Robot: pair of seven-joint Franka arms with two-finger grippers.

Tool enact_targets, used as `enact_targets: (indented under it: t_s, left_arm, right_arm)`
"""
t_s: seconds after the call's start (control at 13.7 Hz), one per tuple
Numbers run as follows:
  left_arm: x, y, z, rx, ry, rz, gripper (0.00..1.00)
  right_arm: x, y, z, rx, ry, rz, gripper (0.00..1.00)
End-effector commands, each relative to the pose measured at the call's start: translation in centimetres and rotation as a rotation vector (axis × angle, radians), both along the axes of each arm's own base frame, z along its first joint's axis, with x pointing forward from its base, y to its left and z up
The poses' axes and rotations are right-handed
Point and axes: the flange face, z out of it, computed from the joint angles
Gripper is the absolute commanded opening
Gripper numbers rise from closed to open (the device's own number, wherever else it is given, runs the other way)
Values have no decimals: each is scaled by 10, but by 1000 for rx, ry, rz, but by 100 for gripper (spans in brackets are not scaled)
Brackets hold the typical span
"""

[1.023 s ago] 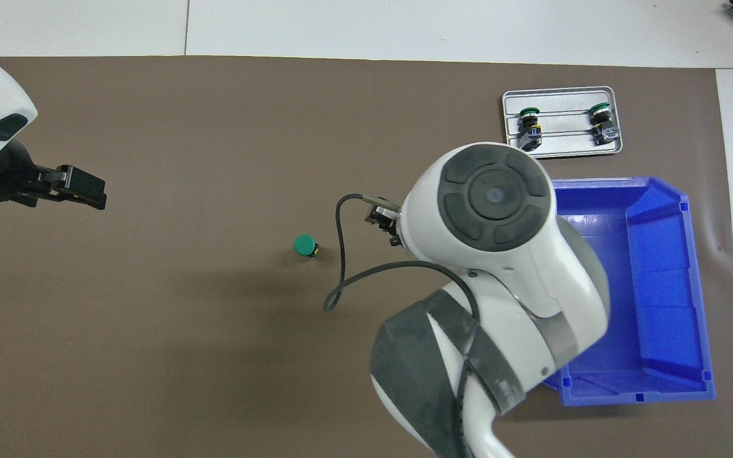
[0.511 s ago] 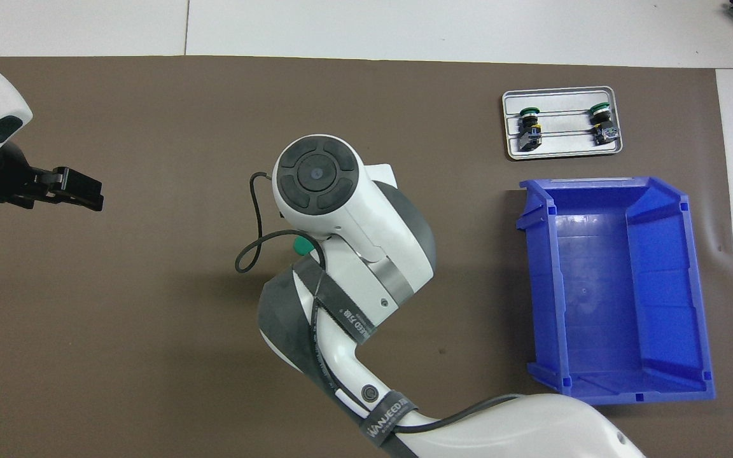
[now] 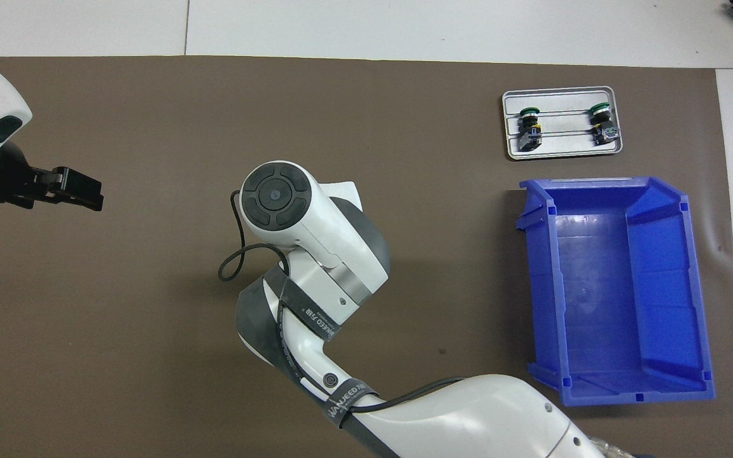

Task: Place and press button with both arms
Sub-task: 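Press down on the green button top with the right gripper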

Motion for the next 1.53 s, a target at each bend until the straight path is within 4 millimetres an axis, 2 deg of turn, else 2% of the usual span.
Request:
enact_targets:
  t_s: [0.0, 0.22, 0.37, 0.66, 1.02, 1.17, 1.39, 1.46]
  left_arm:
    - [-7, 3, 2, -11, -18, -2, 100]
    - [-7, 3, 2, -12, -17, -2, 100]
    - [-7, 3, 3, -13, -19, -2, 100]
    - [-7, 3, 2, -12, -17, -2, 100]
    - [-7, 3, 2, -11, -18, -2, 100]
    - [-7, 3, 2, -11, -18, -2, 100]
    - [-7, 3, 2, -12, -17, -2, 100]
    - [-8, 3, 3, -13, -19, -2, 100]
  right_arm:
    - [6, 6, -3, 26, -46, -14, 91]
    - [-2, 1, -31, 8, -27, -9, 86]
    - [-8, -3, -41, -4, -13, -5, 85]
    - [-12, -2, -41, -9, -9, -2, 84]
    - [-14, 0, -41, -2, -4, -1, 74]
    - [-13, 0, -40, 0, -7, 1, 65]
    - [-13, 2, -36, 14, -4, 1, 32]
    - [-15, 4, -36, 18, 0, 2, 29]
